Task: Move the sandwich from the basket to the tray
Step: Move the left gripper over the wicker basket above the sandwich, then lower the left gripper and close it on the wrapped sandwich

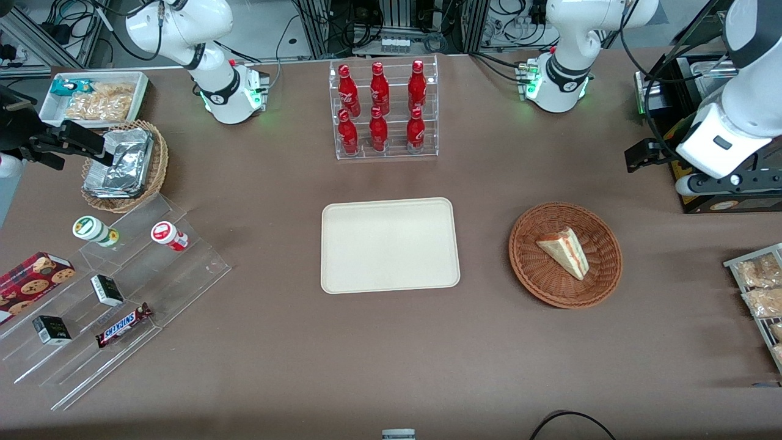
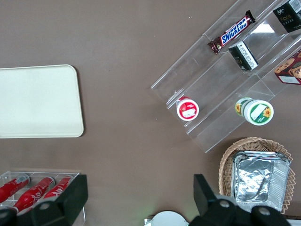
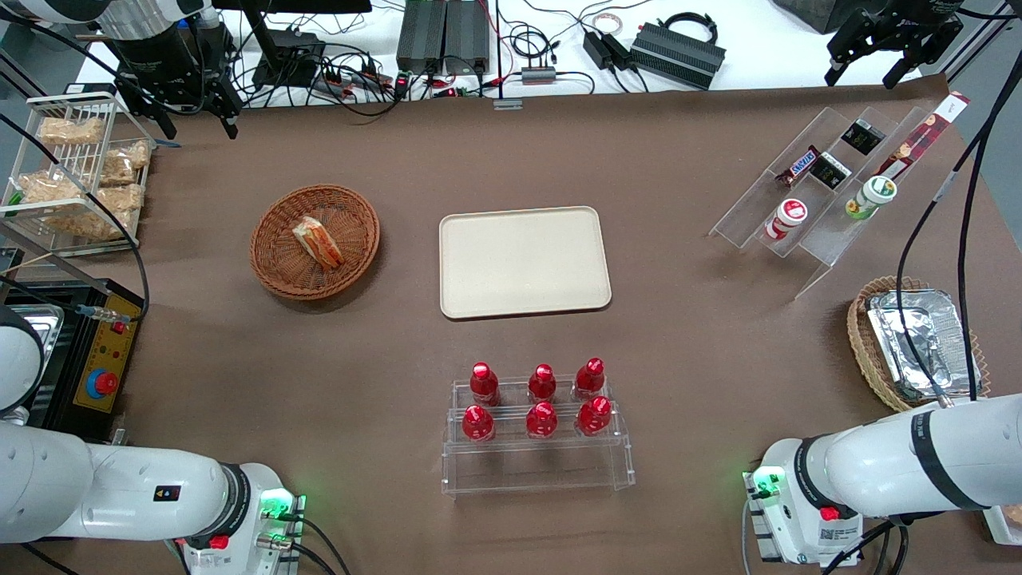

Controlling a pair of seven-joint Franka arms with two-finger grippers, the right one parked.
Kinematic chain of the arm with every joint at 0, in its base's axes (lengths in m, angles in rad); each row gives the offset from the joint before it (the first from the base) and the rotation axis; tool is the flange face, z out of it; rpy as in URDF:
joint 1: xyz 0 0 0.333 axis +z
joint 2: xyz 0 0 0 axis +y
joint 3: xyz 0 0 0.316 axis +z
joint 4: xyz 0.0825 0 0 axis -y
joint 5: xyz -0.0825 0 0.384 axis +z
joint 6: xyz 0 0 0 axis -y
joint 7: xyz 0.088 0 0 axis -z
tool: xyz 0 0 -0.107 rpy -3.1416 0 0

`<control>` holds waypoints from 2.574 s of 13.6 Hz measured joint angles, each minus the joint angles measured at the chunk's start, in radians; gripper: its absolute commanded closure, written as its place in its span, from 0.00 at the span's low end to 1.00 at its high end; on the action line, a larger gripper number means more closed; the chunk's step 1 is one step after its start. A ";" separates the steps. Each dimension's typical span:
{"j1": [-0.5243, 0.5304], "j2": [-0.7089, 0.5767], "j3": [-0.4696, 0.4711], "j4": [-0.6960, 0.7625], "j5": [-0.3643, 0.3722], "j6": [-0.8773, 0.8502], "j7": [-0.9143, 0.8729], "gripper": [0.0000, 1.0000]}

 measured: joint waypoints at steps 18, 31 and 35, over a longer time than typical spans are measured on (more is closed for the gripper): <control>-0.024 0.100 -0.005 -0.397 0.002 0.442 -0.034 0.00; -0.074 0.122 -0.007 -0.573 0.006 0.802 -0.809 0.00; -0.076 0.150 -0.005 -0.573 0.006 0.811 -0.855 0.00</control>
